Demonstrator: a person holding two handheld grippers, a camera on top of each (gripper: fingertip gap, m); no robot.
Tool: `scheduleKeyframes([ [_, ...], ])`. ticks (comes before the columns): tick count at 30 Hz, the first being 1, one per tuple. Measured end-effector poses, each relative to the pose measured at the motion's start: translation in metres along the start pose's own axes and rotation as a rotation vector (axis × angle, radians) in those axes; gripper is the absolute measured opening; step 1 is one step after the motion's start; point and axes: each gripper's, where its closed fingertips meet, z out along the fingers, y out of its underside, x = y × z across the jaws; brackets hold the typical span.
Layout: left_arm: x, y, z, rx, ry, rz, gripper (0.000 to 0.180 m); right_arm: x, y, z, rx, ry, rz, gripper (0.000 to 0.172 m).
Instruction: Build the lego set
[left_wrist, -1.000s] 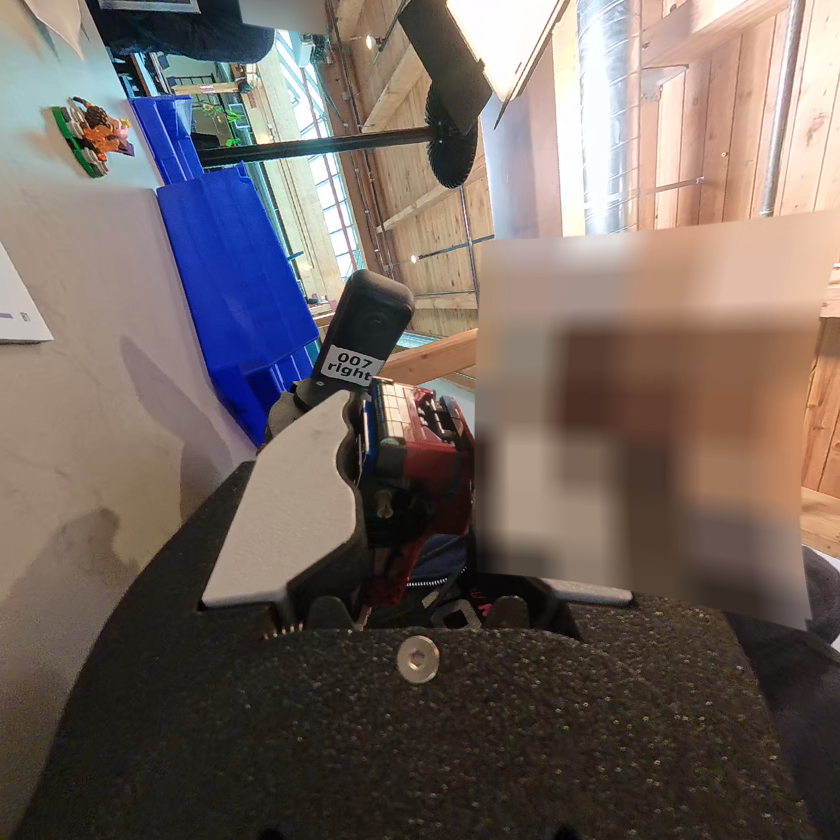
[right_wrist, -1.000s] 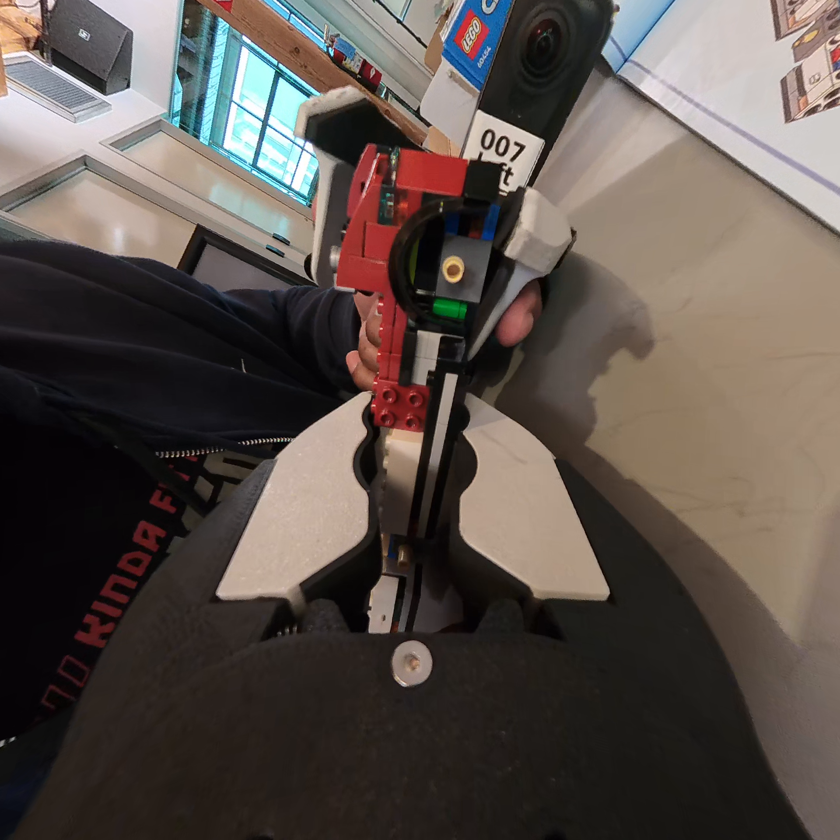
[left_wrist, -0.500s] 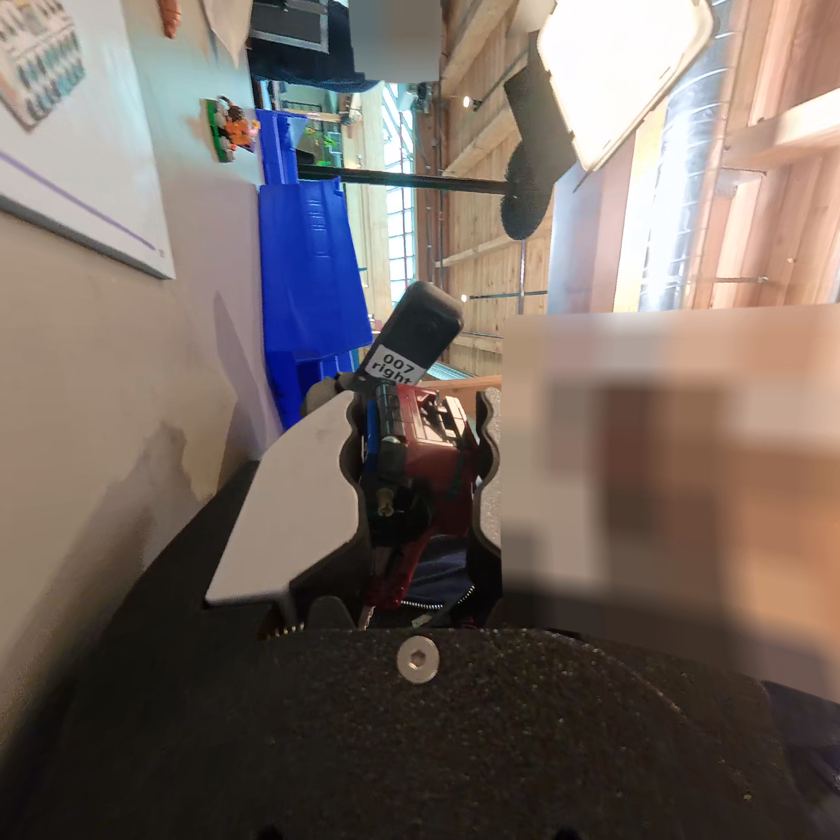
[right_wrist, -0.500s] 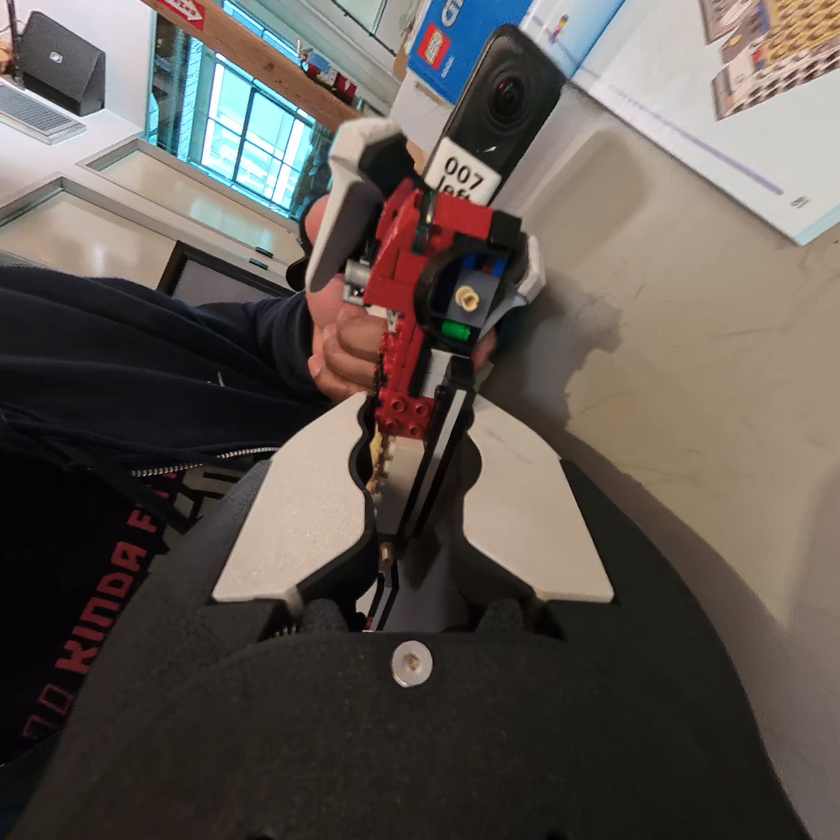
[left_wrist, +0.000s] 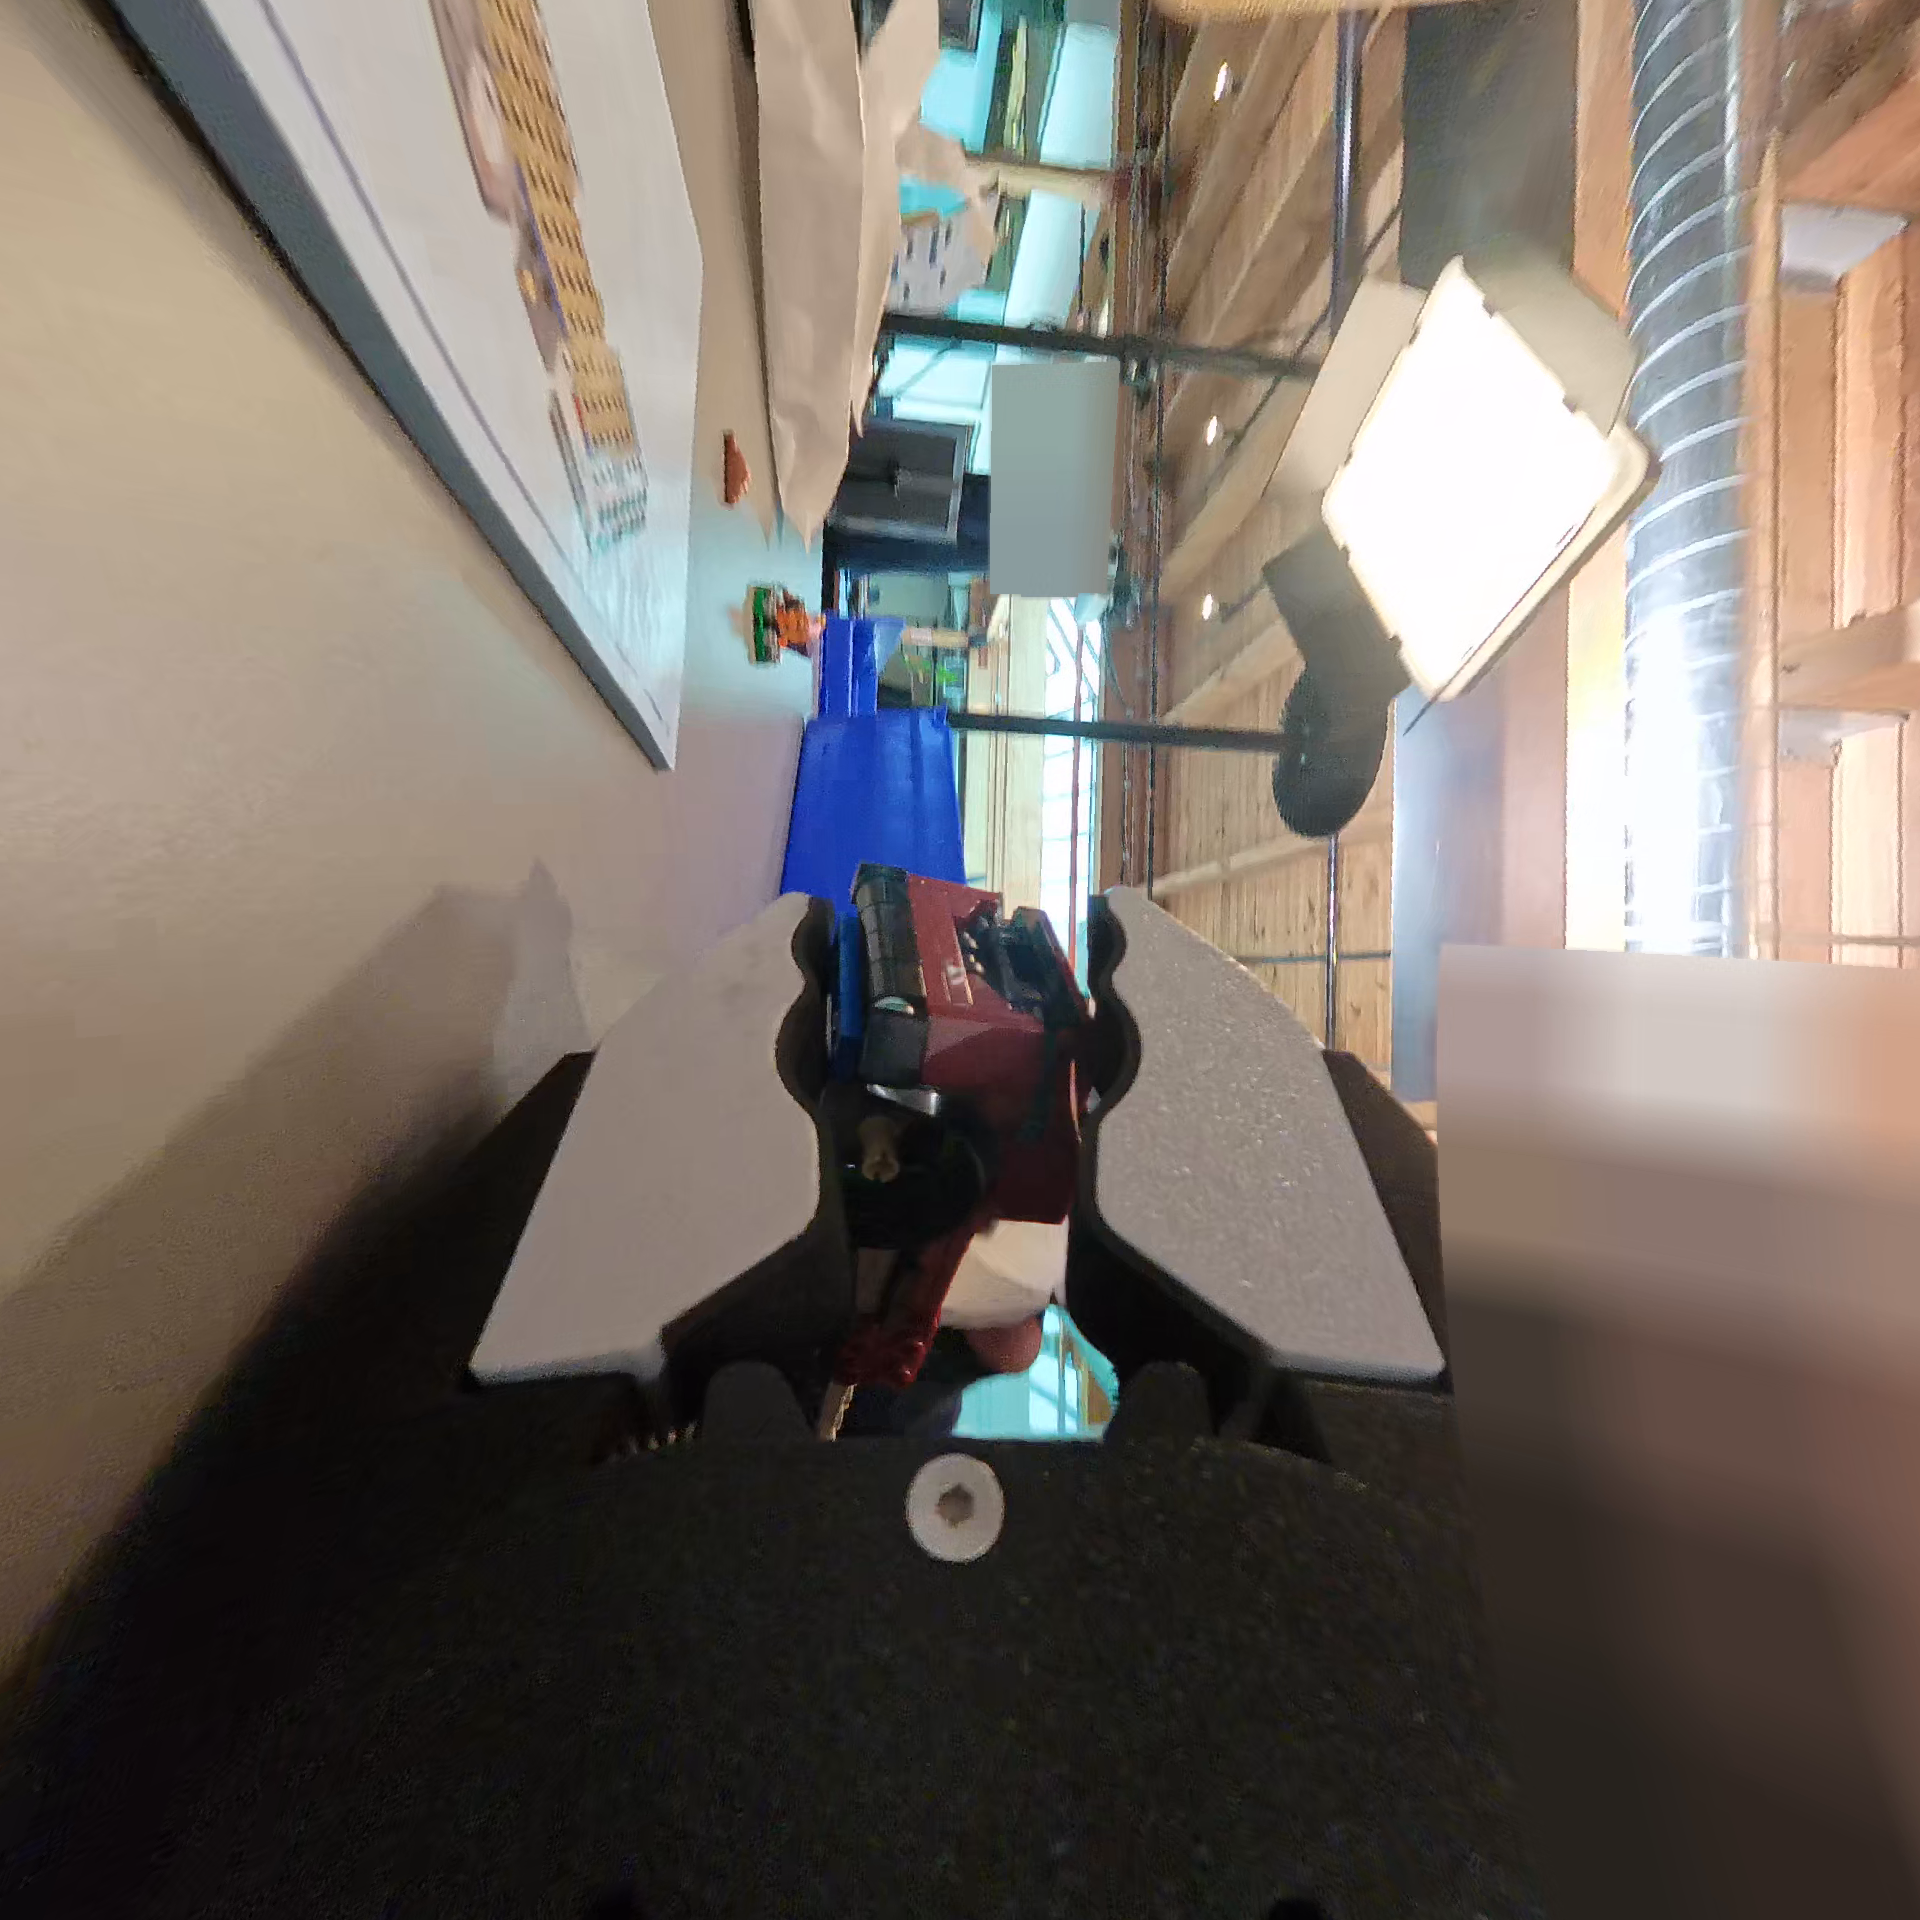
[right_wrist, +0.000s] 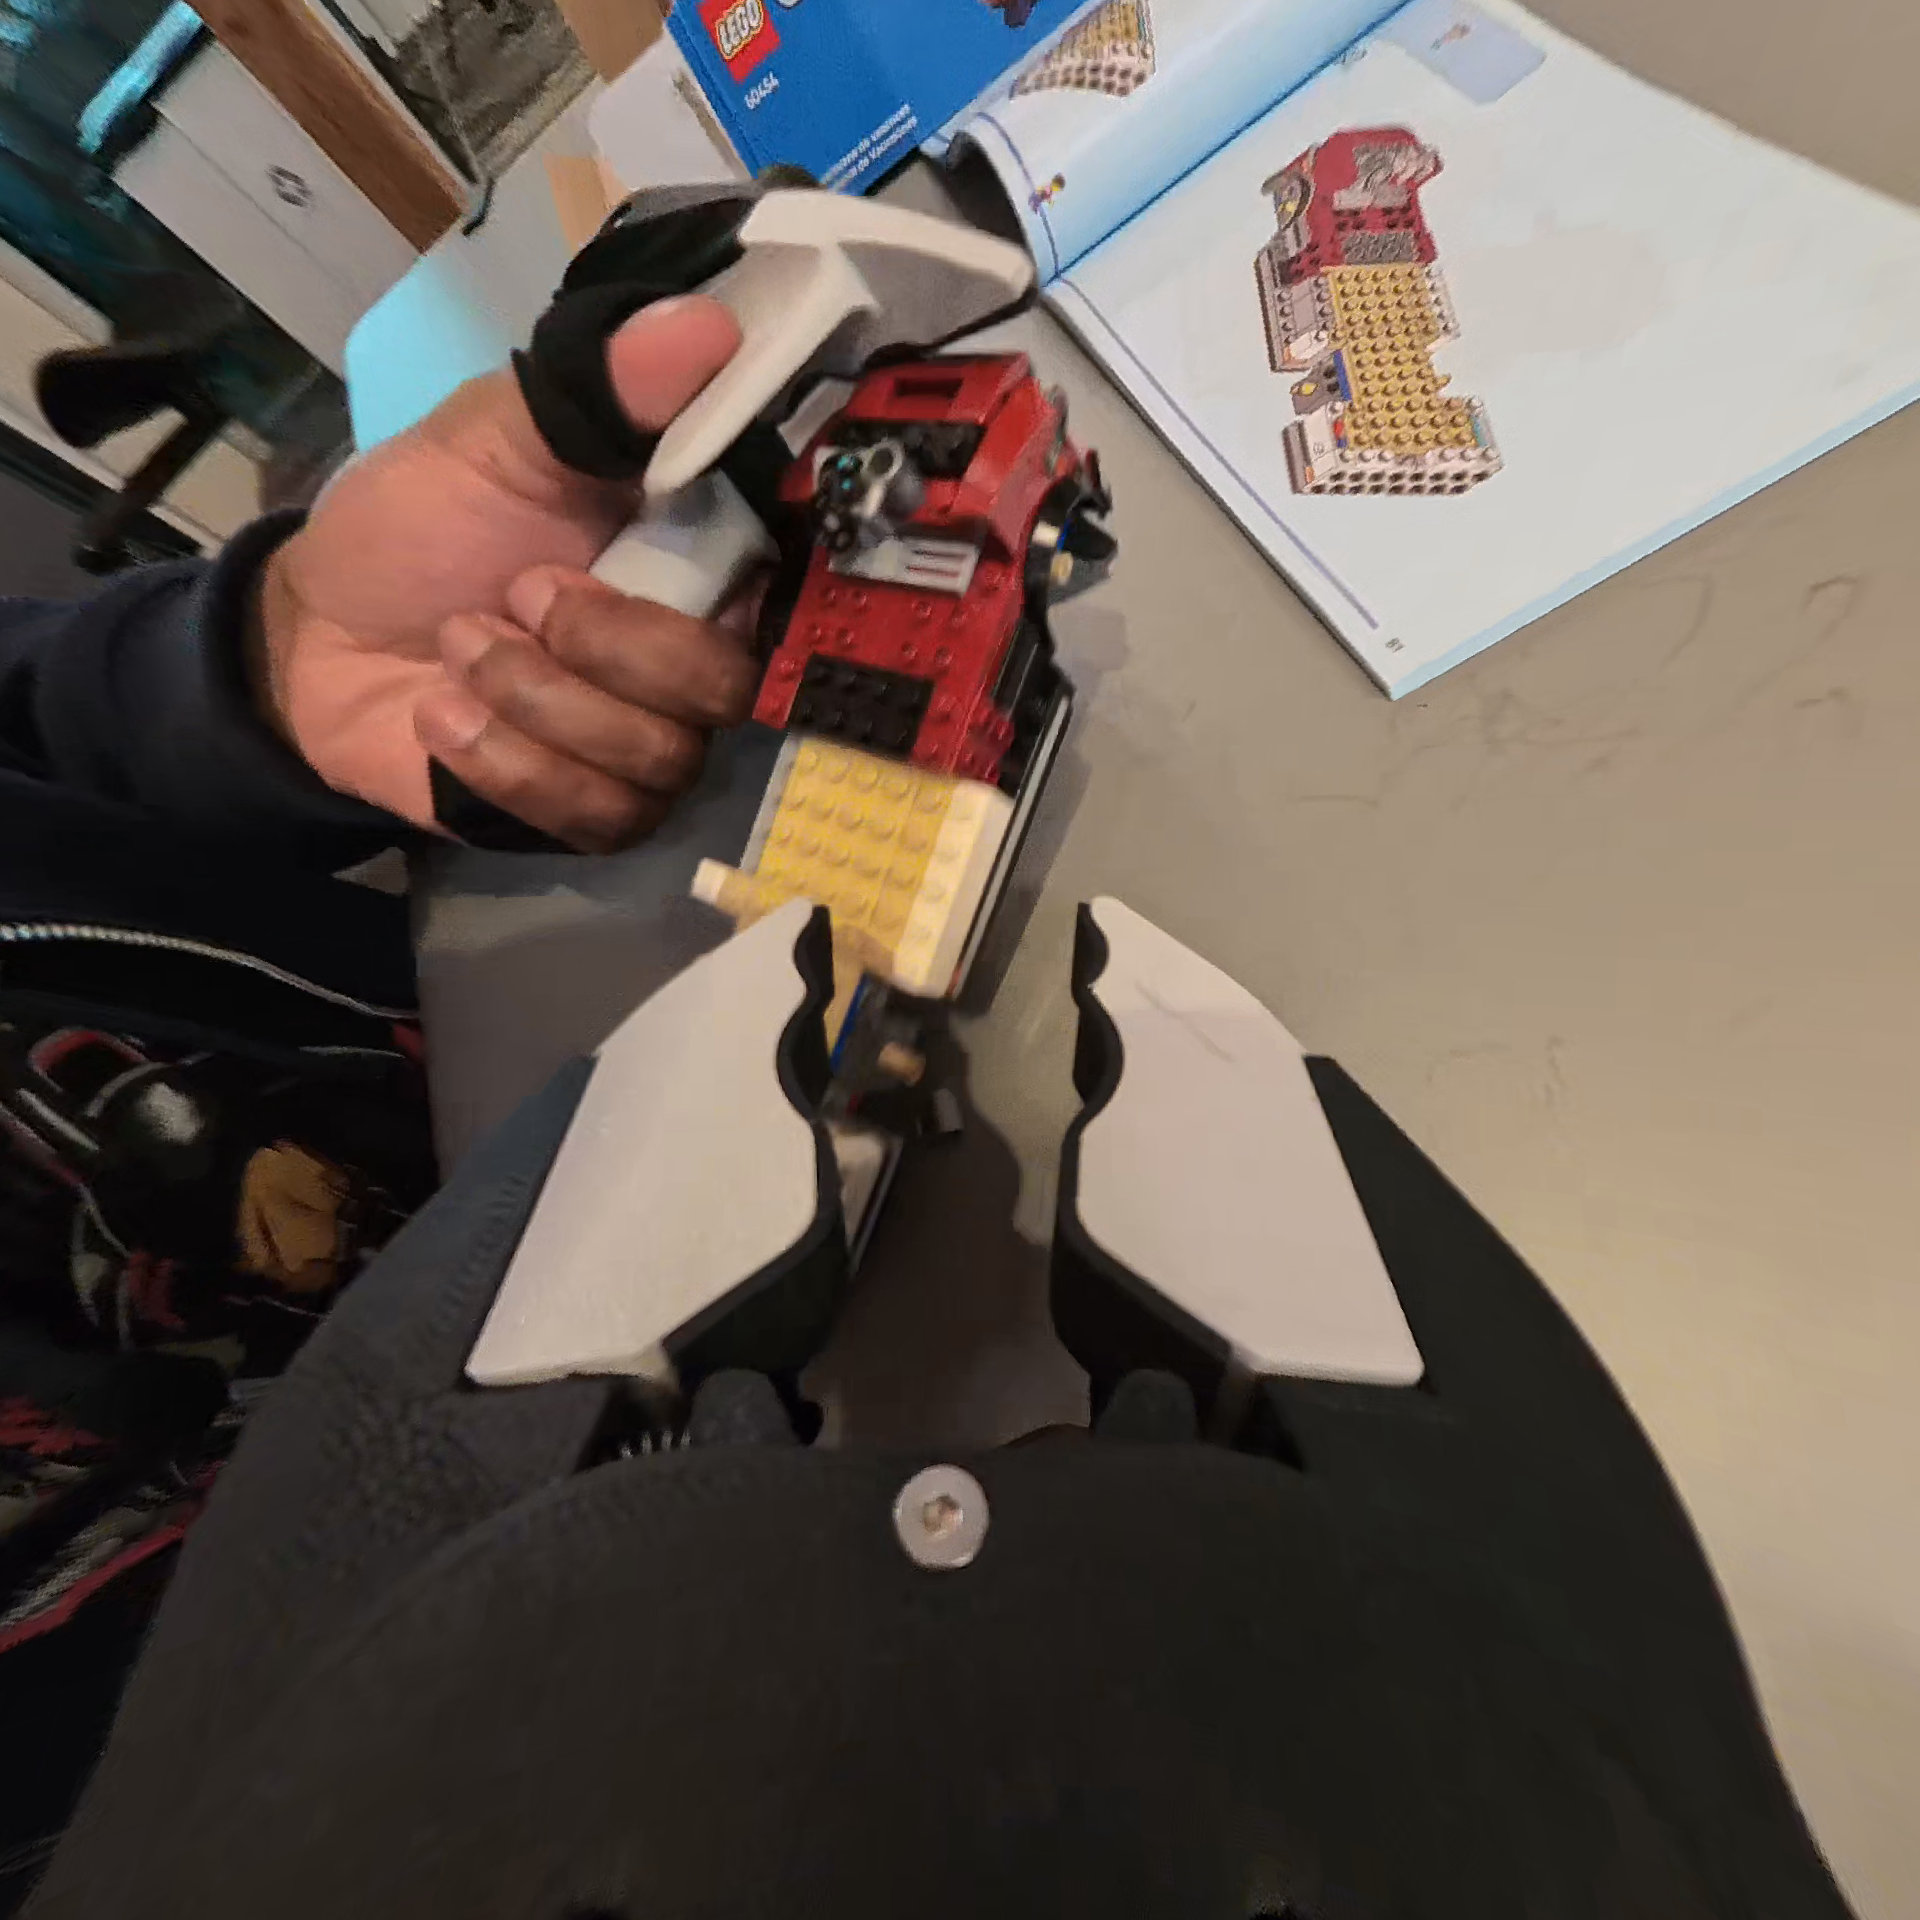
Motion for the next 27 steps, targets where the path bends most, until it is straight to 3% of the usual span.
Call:
scheduleKeyframes([
  [7,0.015,-0.049,-0.033,0.308,0.087,0.013,0.048,-0.036,0.033,-0.023,0.006,0.106,-0.108,0.036],
  [12,0.017,-0.056,-0.048,0.334,0.107,0.032,0.048,-0.039,0.064,-0.013,-0.113,0.194,-0.173,0.034],
  [16,0.018,-0.052,-0.056,0.331,0.111,0.045,0.048,-0.026,0.057,-0.007,-0.113,0.286,-0.219,0.027],
  [27,0.010,-0.040,-0.066,0.274,0.082,0.078,0.048,-0.002,0.058,0.011,-0.222,0.342,-0.222,0.014],
])
